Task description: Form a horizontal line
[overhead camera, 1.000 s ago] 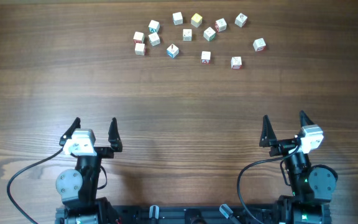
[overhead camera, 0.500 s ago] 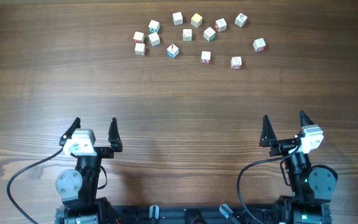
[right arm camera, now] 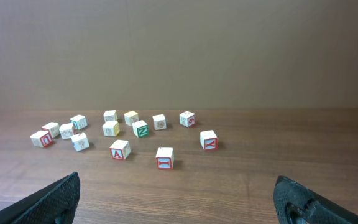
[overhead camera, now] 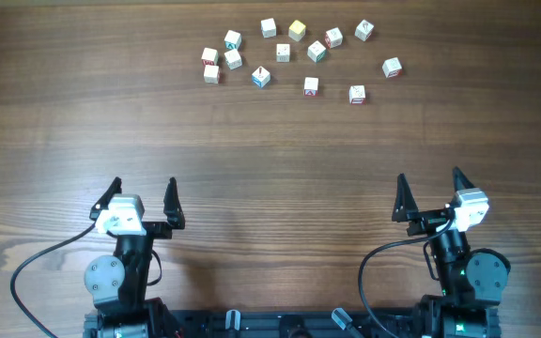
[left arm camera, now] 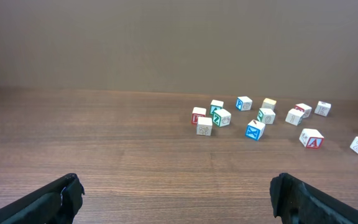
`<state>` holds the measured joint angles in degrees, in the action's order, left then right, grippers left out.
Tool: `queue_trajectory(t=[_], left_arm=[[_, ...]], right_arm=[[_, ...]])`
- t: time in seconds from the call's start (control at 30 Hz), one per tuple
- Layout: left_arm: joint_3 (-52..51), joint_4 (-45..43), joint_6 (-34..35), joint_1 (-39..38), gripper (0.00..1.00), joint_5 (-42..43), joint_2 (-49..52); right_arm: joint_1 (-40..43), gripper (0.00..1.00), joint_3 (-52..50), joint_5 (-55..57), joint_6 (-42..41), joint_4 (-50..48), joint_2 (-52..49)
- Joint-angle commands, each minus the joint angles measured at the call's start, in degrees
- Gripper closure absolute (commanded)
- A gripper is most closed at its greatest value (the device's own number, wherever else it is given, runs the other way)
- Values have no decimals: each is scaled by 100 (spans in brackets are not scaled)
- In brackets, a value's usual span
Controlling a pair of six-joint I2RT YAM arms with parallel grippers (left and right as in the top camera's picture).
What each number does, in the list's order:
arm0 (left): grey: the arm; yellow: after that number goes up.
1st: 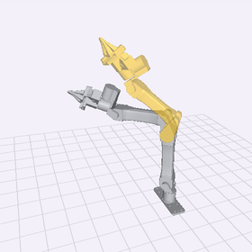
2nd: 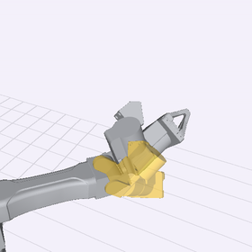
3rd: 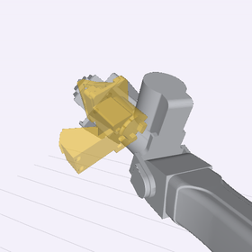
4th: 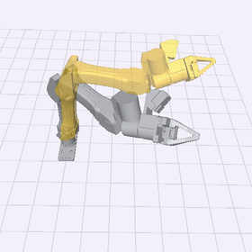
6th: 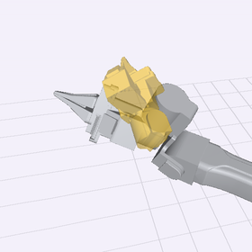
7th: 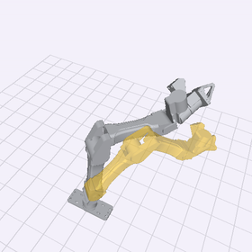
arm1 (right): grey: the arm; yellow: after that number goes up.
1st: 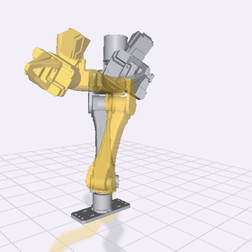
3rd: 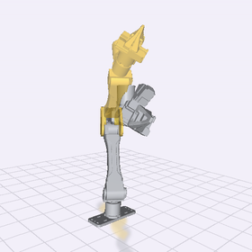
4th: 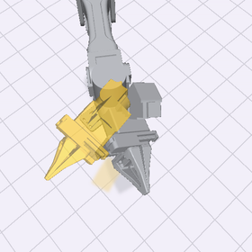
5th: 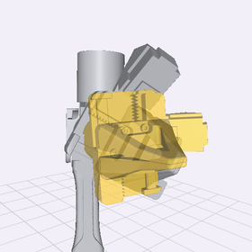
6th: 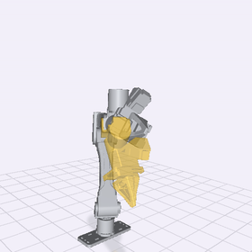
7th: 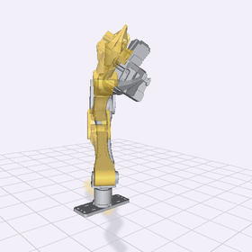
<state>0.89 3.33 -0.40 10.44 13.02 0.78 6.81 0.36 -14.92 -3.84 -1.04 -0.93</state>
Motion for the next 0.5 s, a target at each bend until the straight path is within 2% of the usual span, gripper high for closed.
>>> queue_trajectory(t=[0.0,0.07,0.17,0.3,0.47], left_arm=[[-55,-251,-63,-33,0,-341,-57],[-55,-975,81,-44,0,352,-55],[160,-1102,160,-44,0,977,-33],[702,-909,570,-44,0,994,243],[1919,-874,636,-44,0,1217,1423]], right_arm=[[28,0,-7,79,-68,-13,50],[28,0,-7,79,-68,-13,50],[28,0,-7,79,-66,-13,50],[28,0,-7,79,-66,-13,50],[28,0,-7,79,-68,-13,50]])
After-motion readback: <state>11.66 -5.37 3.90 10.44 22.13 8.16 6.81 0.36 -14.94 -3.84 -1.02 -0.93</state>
